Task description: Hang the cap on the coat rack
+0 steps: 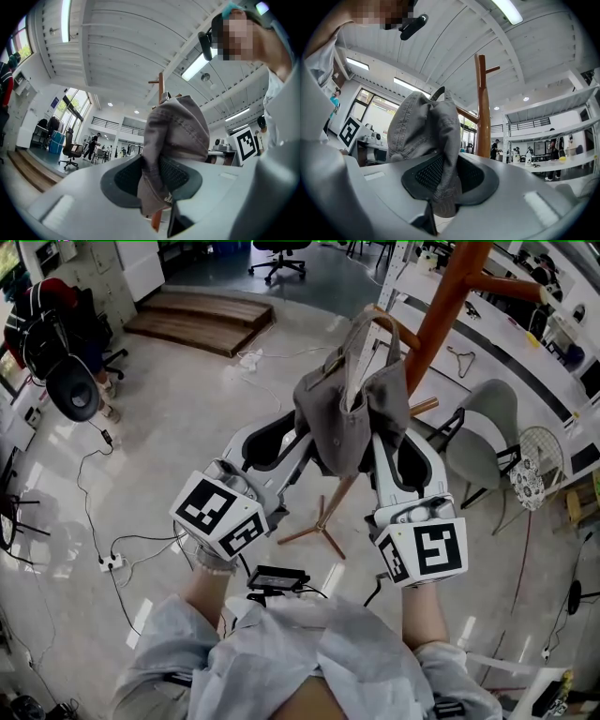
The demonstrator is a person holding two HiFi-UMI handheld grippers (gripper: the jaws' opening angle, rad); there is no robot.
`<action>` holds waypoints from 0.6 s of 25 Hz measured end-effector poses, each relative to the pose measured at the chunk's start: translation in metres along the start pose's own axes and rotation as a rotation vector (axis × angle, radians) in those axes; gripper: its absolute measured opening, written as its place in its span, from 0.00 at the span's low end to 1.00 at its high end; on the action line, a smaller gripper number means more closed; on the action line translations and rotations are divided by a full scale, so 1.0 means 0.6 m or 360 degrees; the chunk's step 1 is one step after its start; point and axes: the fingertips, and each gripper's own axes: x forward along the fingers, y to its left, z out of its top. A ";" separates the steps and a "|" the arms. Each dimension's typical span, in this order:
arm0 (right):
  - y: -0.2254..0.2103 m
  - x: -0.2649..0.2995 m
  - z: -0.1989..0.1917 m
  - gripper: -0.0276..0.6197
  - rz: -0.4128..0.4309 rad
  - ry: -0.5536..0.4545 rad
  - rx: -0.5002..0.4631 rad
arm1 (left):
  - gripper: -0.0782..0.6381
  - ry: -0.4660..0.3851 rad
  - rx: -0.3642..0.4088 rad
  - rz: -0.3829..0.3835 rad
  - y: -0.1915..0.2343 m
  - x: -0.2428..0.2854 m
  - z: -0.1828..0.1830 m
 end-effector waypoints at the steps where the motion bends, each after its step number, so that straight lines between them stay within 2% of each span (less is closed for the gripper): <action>1: -0.001 0.003 0.001 0.18 -0.0003 0.0004 0.0001 | 0.27 -0.0003 -0.0005 -0.0002 0.003 0.003 0.001; 7: -0.012 0.018 0.000 0.18 -0.0005 0.0048 0.0015 | 0.27 -0.0007 -0.0049 -0.0007 0.014 0.018 0.000; 15: -0.030 0.034 -0.012 0.18 -0.0086 0.0106 0.0110 | 0.27 0.0012 -0.0126 -0.0044 0.032 0.042 -0.010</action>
